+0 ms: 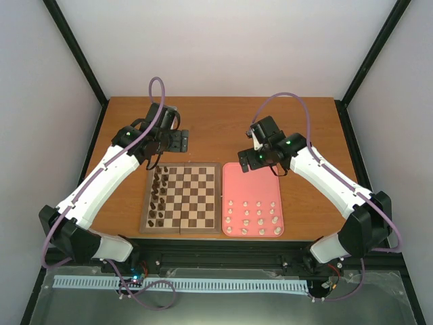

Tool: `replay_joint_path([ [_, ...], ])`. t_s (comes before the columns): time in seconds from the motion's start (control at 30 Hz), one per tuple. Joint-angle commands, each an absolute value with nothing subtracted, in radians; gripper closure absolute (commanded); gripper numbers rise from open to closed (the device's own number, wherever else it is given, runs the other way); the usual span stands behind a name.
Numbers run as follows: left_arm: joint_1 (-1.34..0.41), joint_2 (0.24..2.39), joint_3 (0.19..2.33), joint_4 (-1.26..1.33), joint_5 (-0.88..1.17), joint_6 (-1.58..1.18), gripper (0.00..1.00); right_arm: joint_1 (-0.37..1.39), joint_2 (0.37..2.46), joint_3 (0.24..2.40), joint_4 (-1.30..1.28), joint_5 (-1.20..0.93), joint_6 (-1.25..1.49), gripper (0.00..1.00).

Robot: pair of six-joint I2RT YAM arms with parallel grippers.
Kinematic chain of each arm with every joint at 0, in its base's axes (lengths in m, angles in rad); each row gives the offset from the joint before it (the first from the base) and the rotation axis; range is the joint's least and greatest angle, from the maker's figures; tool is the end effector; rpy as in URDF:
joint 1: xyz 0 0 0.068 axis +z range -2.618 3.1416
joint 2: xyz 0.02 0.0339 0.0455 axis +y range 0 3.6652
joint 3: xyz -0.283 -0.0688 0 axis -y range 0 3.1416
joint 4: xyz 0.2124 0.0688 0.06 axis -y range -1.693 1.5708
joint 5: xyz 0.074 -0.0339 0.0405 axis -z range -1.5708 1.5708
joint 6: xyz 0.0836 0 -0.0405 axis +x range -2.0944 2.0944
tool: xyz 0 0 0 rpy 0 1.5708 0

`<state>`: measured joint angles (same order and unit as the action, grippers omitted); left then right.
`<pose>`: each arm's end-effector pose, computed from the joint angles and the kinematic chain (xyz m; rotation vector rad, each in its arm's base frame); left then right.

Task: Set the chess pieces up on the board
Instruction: Pick up the chess piece from the storage box.

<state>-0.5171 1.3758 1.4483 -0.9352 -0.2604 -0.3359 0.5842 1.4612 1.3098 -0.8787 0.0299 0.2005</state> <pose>0.2482 -0.1164 0.3488 0.1012 2.3944 -0.0807 0.2426 0.1574 0.2870 -0.4890 2.5744 0.2415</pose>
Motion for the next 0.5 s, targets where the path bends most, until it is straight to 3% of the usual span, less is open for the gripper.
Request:
replay_joint_path([
  [0.0,-0.512,1.366,1.468,-0.938,-0.275,-0.337,0.00,0.588,1.452,1.309,-0.874,0.051,0.217,0.00],
  [0.47,-0.487,1.358,1.475,-0.981,-0.259,-0.366,0.00,0.588,1.484,1.310,-0.914,0.043,0.169,0.03],
])
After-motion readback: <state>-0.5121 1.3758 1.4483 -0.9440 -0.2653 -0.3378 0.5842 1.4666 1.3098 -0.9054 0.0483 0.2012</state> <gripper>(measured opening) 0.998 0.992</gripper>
